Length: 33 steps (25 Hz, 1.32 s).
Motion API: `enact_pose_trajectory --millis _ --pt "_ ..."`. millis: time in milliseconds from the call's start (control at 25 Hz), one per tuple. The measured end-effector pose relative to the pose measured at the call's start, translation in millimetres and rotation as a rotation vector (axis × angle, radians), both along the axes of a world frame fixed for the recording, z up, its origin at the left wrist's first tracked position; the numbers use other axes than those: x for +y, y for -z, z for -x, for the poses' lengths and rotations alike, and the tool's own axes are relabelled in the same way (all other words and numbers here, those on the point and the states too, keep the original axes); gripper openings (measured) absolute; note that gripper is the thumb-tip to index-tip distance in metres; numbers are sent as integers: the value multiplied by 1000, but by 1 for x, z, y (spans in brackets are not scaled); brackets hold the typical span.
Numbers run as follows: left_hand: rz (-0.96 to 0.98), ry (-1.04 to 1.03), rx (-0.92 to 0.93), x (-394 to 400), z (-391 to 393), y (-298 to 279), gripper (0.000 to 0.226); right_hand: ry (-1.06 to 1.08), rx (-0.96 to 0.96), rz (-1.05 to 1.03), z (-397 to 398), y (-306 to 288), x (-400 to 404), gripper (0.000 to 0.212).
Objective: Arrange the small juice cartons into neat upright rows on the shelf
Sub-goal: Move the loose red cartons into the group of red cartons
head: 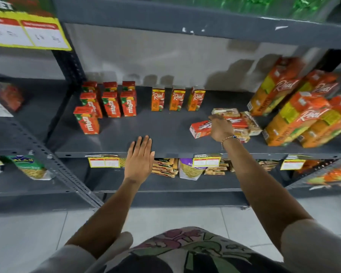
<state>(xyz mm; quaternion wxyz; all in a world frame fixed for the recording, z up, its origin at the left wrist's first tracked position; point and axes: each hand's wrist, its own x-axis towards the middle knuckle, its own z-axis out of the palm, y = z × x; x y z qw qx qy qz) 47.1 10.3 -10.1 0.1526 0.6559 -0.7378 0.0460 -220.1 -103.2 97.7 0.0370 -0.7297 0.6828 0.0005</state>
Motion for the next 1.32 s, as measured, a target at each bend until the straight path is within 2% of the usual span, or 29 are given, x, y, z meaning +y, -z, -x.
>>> enact_pose_trajectory --millis 320,400,520,600,720,880,1040,1320 --pt "38 -37 33 -1 3 5 60 -179 179 -63 21 0 -28 67" --pt "48 -37 30 -1 4 6 59 -247 113 -67 19 -6 -30 63" --pt "44 -8 27 -2 3 4 57 -397 -132 -111 3 -22 -31 57" --pt "53 -26 43 -1 -11 3 55 -511 -213 -110 -19 -33 -25 54" --pt "71 -104 49 10 -60 3 53 -651 -230 -74 -61 -40 -13 55" --pt "75 -148 31 32 -119 5 52 -740 -248 -61 -119 -40 -1 63" --pt "73 -209 55 38 -168 2 53 -834 -268 -6 -174 -53 3 54" --pt "70 -134 79 23 -210 3 53 -934 -126 118 -271 -56 -5 45"
